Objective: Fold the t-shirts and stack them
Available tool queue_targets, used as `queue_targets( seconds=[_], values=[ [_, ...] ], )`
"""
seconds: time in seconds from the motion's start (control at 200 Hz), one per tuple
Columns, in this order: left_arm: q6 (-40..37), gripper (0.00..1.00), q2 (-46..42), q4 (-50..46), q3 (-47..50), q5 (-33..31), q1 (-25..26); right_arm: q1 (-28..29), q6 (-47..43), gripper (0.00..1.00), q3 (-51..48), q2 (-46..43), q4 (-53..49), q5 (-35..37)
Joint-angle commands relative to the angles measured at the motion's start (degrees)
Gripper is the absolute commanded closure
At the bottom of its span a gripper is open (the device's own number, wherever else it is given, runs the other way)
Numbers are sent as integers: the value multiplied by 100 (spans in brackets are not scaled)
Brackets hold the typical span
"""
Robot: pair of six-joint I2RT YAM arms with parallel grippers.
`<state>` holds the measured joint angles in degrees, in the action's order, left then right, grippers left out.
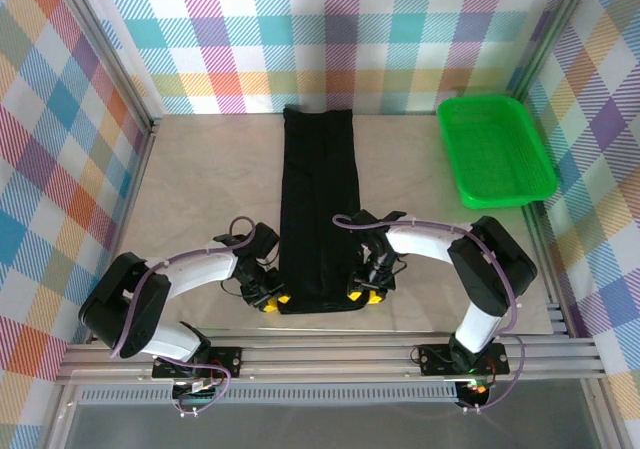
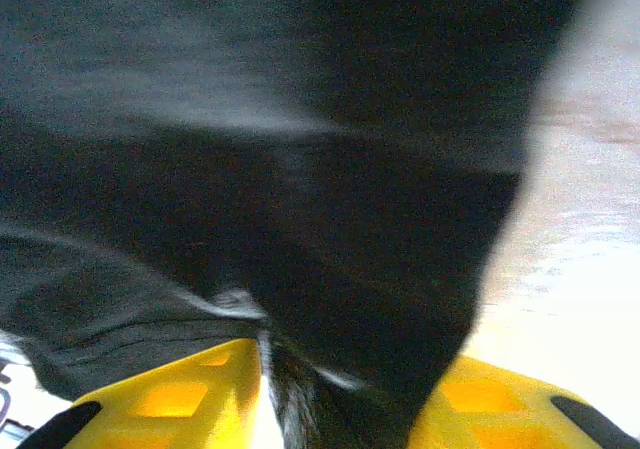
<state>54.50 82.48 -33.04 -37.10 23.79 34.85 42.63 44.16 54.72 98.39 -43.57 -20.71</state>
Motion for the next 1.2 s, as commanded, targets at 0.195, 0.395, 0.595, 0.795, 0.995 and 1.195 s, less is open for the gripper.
queue_targets(
  seconds=[0.195, 0.395, 0.595, 0.795, 0.995, 1.195],
  values=[
    [-192, 95, 277, 1058, -19, -139, 196, 140, 276, 90, 230, 160, -108, -40],
    [-501, 100, -267, 269, 213, 17, 190, 140, 303, 100, -23, -203, -320, -134],
    [-449, 100, -865, 85, 423, 222, 181, 147, 464, 100, -305, -568, -222, -540],
    [-52, 100, -1270, 82, -161, -174, 36, -170, 558, 100, 206, -772, -569, -287],
    [289, 100, -923, 571, -942, -377, -662, -969, 359, 100, 1405, -462, -820, -230],
    [266, 100, 52, 972, -1869, -575, -1352, -1599, 128, 100, 2996, 585, -886, -144]
  ],
)
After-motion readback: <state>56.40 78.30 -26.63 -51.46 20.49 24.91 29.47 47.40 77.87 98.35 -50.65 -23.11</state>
